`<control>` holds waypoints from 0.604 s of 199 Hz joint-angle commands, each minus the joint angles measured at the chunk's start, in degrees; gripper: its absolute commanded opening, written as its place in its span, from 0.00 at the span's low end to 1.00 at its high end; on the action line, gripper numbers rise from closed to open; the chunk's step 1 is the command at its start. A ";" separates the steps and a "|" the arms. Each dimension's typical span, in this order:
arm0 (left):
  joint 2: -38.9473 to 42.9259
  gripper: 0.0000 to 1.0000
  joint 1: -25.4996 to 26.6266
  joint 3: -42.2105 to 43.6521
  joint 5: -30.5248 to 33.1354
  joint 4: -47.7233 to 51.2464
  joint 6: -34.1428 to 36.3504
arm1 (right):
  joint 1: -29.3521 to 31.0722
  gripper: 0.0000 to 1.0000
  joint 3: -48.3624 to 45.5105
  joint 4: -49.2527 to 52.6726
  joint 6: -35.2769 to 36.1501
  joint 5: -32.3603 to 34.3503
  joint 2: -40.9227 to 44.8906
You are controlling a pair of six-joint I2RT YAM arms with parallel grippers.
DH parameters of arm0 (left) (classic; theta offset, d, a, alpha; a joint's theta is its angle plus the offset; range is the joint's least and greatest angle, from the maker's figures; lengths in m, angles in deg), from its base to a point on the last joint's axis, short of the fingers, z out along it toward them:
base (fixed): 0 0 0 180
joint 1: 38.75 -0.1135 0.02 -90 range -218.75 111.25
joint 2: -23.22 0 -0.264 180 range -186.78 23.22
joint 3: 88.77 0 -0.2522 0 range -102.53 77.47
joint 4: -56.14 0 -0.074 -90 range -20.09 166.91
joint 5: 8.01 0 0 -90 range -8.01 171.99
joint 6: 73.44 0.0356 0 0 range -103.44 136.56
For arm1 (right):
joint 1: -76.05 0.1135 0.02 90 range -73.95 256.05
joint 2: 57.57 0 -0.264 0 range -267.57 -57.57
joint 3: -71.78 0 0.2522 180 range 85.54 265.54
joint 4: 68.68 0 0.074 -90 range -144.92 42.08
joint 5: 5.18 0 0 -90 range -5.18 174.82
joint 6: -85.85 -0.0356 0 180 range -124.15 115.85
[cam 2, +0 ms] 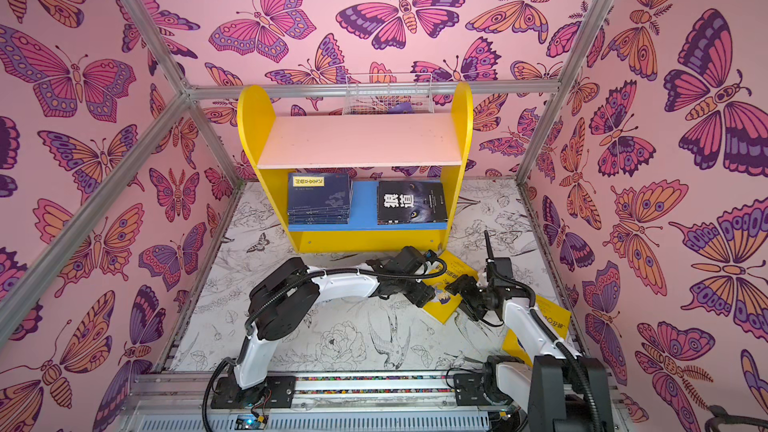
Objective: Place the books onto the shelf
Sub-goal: 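Grasp the yellow cartoon book with both grippers and lift it upright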
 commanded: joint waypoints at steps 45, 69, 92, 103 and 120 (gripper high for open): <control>-2.89 0.77 1.40 2.31 -6.48 4.00 0.53 | 0.97 0.59 -0.03 -16.92 -3.71 -9.30 7.98; -2.87 0.78 1.28 2.36 -8.17 3.15 0.41 | 1.43 0.53 -2.48 -20.68 -5.50 -8.74 6.32; -2.70 0.78 0.72 2.77 -9.47 1.98 -0.18 | 2.33 0.47 -3.57 -21.86 -5.60 -7.90 3.90; -2.37 0.78 0.33 3.47 -10.14 1.05 -0.66 | 2.52 0.38 -3.68 -21.24 -5.21 -6.24 3.36; -0.73 0.79 -0.63 5.54 -11.51 -1.45 -1.49 | 2.53 0.14 -2.96 -19.05 -3.22 -5.06 3.64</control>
